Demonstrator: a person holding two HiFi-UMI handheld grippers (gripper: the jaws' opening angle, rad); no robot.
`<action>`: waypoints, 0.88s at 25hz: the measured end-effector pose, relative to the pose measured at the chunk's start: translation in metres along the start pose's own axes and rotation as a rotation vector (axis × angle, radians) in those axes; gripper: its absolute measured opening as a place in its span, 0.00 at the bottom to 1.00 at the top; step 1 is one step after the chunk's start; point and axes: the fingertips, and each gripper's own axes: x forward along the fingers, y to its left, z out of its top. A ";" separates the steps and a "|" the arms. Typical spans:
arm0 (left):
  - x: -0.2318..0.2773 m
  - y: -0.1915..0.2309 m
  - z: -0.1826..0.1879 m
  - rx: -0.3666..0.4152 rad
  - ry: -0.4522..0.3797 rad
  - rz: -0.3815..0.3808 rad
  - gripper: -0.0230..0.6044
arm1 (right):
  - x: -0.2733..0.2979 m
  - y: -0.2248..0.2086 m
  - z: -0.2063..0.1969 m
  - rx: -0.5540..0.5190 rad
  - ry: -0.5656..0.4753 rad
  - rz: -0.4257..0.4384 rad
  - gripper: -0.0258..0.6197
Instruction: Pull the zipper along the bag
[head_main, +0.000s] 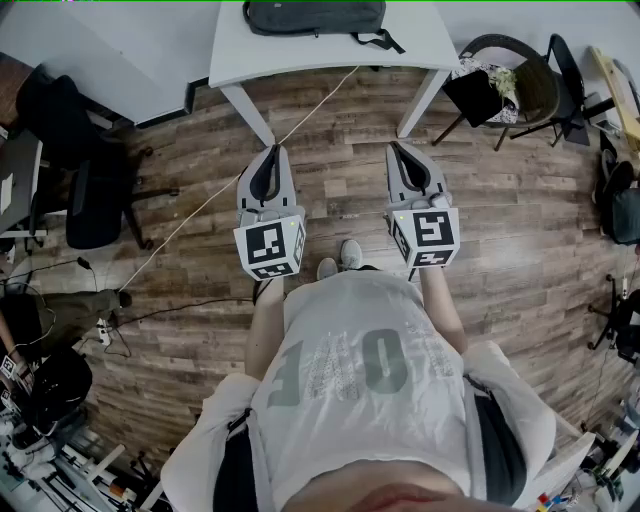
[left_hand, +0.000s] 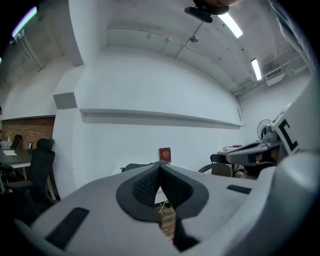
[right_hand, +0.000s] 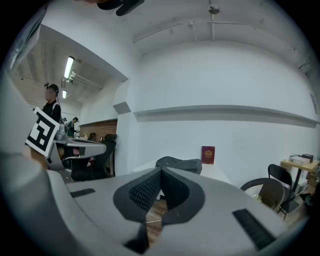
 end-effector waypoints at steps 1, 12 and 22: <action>0.002 -0.001 -0.002 0.002 0.009 -0.001 0.08 | 0.000 -0.001 -0.003 0.002 0.006 0.004 0.08; 0.032 -0.018 -0.007 0.026 0.003 -0.014 0.08 | 0.008 -0.024 -0.030 0.044 0.006 0.019 0.08; 0.084 -0.002 -0.018 0.012 0.001 -0.012 0.08 | 0.046 -0.058 -0.042 0.114 -0.006 0.021 0.08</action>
